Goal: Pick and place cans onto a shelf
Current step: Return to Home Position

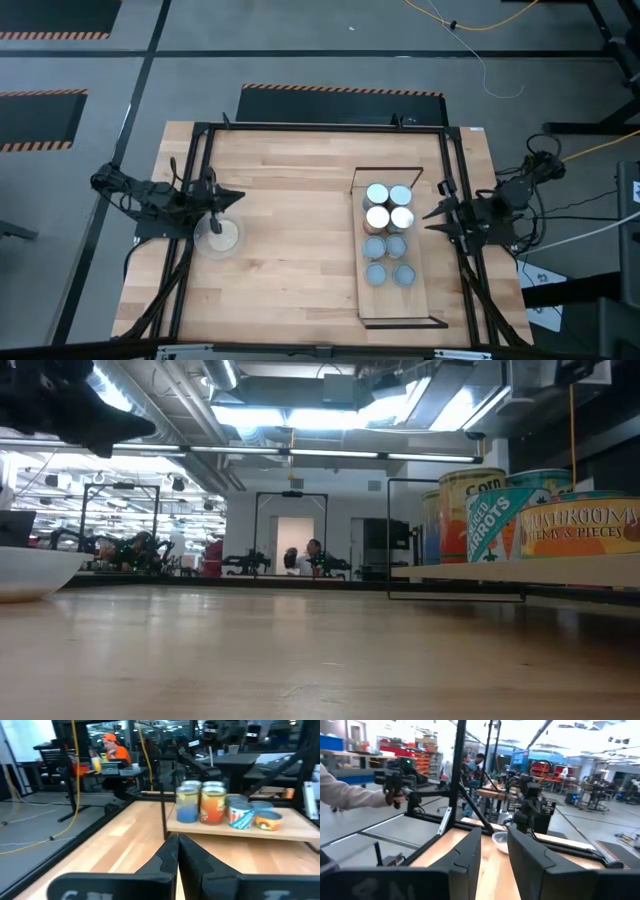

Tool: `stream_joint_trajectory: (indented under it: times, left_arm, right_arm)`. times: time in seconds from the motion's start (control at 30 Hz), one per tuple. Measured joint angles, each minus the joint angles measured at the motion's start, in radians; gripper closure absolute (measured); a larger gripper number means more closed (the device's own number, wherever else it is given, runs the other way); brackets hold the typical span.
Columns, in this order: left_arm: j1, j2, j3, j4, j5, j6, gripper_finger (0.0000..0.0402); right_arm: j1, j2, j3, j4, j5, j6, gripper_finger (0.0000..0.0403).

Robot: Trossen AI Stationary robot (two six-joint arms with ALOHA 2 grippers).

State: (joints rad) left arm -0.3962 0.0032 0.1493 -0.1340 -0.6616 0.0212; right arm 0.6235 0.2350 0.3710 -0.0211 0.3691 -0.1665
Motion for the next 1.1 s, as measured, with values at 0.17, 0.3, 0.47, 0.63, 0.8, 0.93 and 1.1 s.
stream_joint_trajectory:
  times: [0.17,0.3,0.47,0.63,0.8,0.93,1.1]
  left_arm:
    - [0.059,0.0,-0.054,0.067,0.02,0.001,0.0399]
    - [0.115,0.0,-0.098,0.124,0.077,0.001,0.0399]
    - [0.195,0.0,-0.142,0.217,0.168,0.008,0.0396]
    - [0.289,0.0,-0.142,0.217,0.234,0.015,0.0396]
    - [0.392,0.0,-0.142,0.217,0.329,0.015,0.0396]
    - [0.47,0.0,-0.142,0.215,0.401,0.015,0.0395]
    - [0.545,0.0,-0.142,0.183,0.454,-0.002,0.0395]
  right_arm:
    - [0.0,-0.045,-0.09,0.076,0.007,0.003,0.0302]
    - [0.0,-0.057,-0.166,0.139,0.016,0.006,0.0302]
    - [0.0,-0.057,-0.26,0.256,0.06,0.008,0.0302]
    - [-0.032,-0.061,-0.336,0.352,0.075,0.018,0.0302]
    - [-0.094,-0.061,-0.364,0.326,0.074,0.073,0.0302]
    - [-0.152,-0.061,-0.364,0.307,0.074,0.056,0.0302]
    - [-0.263,-0.061,-0.364,0.27,0.117,-0.019,0.0302]
